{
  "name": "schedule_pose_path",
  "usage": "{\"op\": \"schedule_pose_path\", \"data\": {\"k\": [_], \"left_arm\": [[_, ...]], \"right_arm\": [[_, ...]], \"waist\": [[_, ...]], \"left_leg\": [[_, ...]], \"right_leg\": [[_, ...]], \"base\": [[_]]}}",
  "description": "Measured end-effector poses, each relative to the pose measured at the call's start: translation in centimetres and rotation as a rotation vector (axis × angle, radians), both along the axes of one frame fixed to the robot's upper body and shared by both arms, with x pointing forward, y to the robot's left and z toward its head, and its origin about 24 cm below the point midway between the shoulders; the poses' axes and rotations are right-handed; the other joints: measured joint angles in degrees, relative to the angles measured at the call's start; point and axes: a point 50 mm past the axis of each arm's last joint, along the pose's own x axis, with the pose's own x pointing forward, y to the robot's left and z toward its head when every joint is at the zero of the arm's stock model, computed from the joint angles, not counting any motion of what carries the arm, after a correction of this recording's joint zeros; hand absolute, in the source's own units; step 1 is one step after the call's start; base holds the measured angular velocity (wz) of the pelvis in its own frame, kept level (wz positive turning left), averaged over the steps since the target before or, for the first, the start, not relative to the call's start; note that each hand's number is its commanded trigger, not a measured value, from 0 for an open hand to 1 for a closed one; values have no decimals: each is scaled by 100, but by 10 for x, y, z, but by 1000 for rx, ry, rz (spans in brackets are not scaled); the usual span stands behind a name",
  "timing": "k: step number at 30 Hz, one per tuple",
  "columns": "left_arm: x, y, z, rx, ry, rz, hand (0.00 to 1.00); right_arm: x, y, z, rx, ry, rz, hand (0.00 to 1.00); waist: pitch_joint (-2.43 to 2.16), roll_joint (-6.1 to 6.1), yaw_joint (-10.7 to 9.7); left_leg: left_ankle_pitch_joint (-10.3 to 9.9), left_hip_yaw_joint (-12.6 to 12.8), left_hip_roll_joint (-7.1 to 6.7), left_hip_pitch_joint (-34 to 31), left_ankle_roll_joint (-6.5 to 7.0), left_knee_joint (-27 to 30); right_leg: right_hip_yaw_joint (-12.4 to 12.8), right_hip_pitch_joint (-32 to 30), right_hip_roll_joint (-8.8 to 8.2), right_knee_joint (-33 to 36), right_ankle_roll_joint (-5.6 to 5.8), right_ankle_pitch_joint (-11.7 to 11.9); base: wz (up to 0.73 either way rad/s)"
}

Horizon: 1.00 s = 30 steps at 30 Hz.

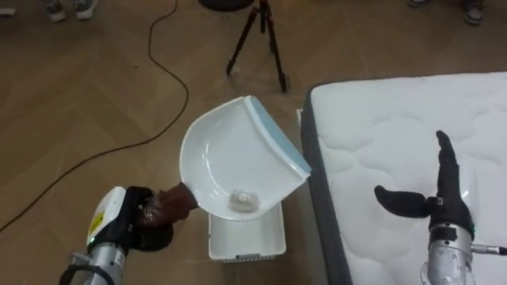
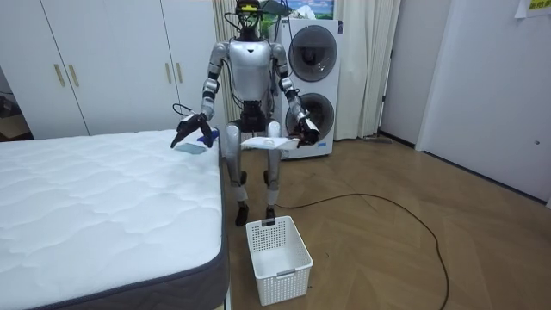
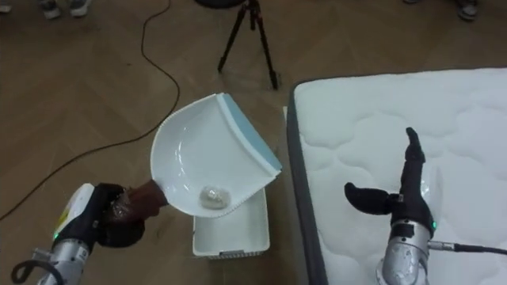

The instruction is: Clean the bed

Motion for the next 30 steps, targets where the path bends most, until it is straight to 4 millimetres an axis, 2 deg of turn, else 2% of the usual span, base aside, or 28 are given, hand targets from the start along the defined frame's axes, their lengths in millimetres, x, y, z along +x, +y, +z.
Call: {"op": "schedule_pose_path", "data": {"k": [2, 3, 6, 8, 11, 14, 16, 17, 18, 20, 21, 22, 23, 24, 25, 27, 28, 30], "left_arm": [[-2, 1, -3, -1, 23, 0, 100], [-3, 1, -4, -3, 35, -3, 100], [-2, 5, -6, 8, 51, 2, 100], [2, 9, -7, 20, 63, 3, 100], [16, 16, -3, 38, 64, -11, 100], [40, 24, 8, 62, 65, -37, 100], [57, 37, 19, 122, 76, -67, 100], [60, 40, 21, 134, 83, -75, 100], [63, 48, 27, 160, 93, -88, 100], [69, 58, 34, 206, 115, -107, 100], [69, 64, 36, 229, 143, -114, 100], [69, 65, 36, 236, 156, -115, 100], [70, 68, 34, 238, 196, -115, 100], [73, 71, 35, 229, 225, -115, 100], [74, 72, 35, 225, 234, -113, 100], [76, 74, 37, 203, 257, -109, 100], [77, 75, 37, 196, 262, -107, 100], [75, 80, 36, 173, 294, -87, 100]], "right_arm": [[-4, -2, -6, -27, 34, 4, 0], [-9, -3, -10, -27, 59, -5, 0], [-17, -4, -17, -17, 102, 1, 0], [-16, -4, -18, -13, 114, 14, 0], [-14, -6, -24, -16, 150, 23, 0], [-11, -7, -27, -16, 188, 33, 0], [-11, -6, -29, -8, 212, 53, 0], [-11, -6, -29, -6, 216, 57, 0], [-10, -6, -28, -8, 215, 64, 0], [-8, -7, -27, -17, 221, 76, 0], [-7, -8, -26, -25, 227, 81, 0], [-7, -9, -26, -29, 227, 83, 0], [-8, -11, -27, -33, 236, 80, 0], [-7, -12, -27, -38, 241, 83, 0], [-6, -12, -27, -42, 245, 86, 0], [-3, -14, -24, -67, 243, 107, 0], [-2, -14, -23, -76, 240, 114, 0], [0, -12, -21, -105, 231, 140, 0]], "waist": [[0, 0, -33], [-3, -4, -35], [-5, -10, -104], [-10, 17, -106], [33, 118, -140], [71, 279, -235], [96, 382, -334], [105, 417, -357], [107, 502, -410], [115, 618, -482], [119, 735, -554], [138, 800, -594], [126, 903, -621], [135, 973, -648], [133, 1000, -655], [125, 1176, -746], [125, 1210, -775], [103, 1329, -963]], "left_leg": [[1, -9, -15, -59, 4, 30], [6, 37, -18, -105, 14, 62], [-20, 340, 18, -287, 75, 234], [-42, 416, 7, -388, 106, 335], [-81, 428, 23, -633, 142, 507], [-75, 301, -16, -1004, 190, 712], [-42, 168, -105, -1197, 214, 800], [-37, 169, -111, -1223, 220, 816], [-35, 161, -119, -1331, 232, 873], [3, 153, -176, -1462, 246, 882], [33, 162, -208, -1523, 261, 889], [42, 167, -217, -1529, 266, 892], [54, 199, -255, -1530, 274, 873], [72, 267, -301, -1531, 292, 855], [81, 318, -317, -1536, 299, 840], [137, 408, -384, -1575, 310, 785], [155, 450, -383, -1575, 317, 772], [189, 525, -428, -1517, 325, 704]], "right_leg": [[-43, -3, -15, 7, 10, -38], [-86, -44, -78, 36, 22, -88], [-140, -274, -220, 457, 46, -293], [-131, -405, -288, 655, 49, -350], [-143, -633, -280, 884, 53, -354], [-87, -959, -281, 1066, 73, -364], [90, -1180, -262, 1236, 103, -381], [214, -1264, -237, 1268, 104, -381], [437, -1429, -180, 1337, 110, -381], [646, -1622, -179, 1439, 143, -395], [647, -1688, -213, 1492, 185, -419], [654, -1702, -222, 1516, 188, -421], [693, -1753, -267, 1587, 215, -456], [777, -1838, -319, 1734, 234, -518], [822, -1889, -347, 1794, 238, -553], [954, -1985, -404, 1915, 267, -637], [962, -2004, -425, 1939, 264, -649], [956, -2010, -517, 2021, 254, -715]], "base": [[30], [32], [27], [2], [5], [16], [25], [10], [0], [3], [6], [4], [0], [-6], [-11], [-6], [0], [4]]}}
